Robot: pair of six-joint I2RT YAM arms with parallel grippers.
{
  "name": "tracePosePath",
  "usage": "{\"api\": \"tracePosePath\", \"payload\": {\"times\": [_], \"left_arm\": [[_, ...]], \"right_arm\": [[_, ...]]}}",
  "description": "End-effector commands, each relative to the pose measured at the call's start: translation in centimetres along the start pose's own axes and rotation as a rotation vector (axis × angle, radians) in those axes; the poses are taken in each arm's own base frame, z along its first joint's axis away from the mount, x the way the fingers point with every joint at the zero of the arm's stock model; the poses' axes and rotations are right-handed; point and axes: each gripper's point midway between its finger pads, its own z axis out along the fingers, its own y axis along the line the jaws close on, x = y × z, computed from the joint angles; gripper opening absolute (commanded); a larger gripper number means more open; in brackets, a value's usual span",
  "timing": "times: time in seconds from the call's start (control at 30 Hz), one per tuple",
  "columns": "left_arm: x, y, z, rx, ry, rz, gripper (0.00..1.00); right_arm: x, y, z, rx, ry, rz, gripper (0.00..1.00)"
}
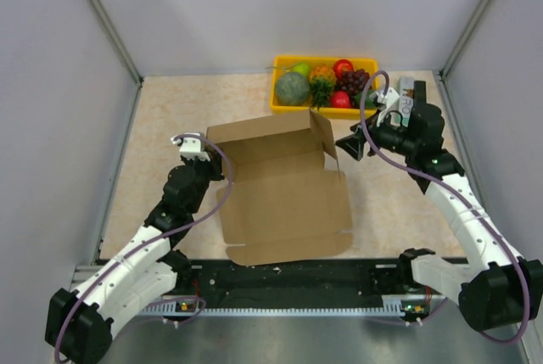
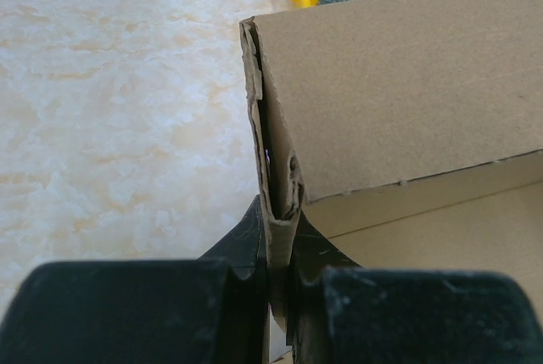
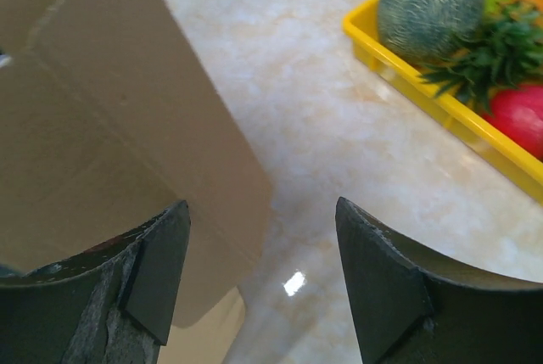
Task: Fold the paper box
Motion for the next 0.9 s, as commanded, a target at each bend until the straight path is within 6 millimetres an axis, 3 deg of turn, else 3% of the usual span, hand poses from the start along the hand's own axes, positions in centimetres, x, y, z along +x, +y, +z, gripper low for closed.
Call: {"api": "tracePosePath", "payload": {"times": [0.0,0.33,0.8,0.87], "left_arm": [[0.3,-1.3,-0.3,0.063,0.031,0.008,0.00],[0.3,-1.5,-0.1,0.068,0.034,0.002,0.00],[0.0,-1.3,-0.4,0.065,0.029,0.006,0.00],[0.0,-1.3,-0.5,0.065,0.030,0.008,0.00]], "right_arm": [[-2.2,4.1,-0.1,-0.214,-0.080,-0.109,0.69],[-2.0,7.0,0.6,-0.249,-0.057,-0.159,0.69],[-2.7,8.2,3.2,-0.152,-0.107,-0.265,0.66],[-3.5,8.1,3.3,-0.124,-0.149,-0.281,0.65]]}}
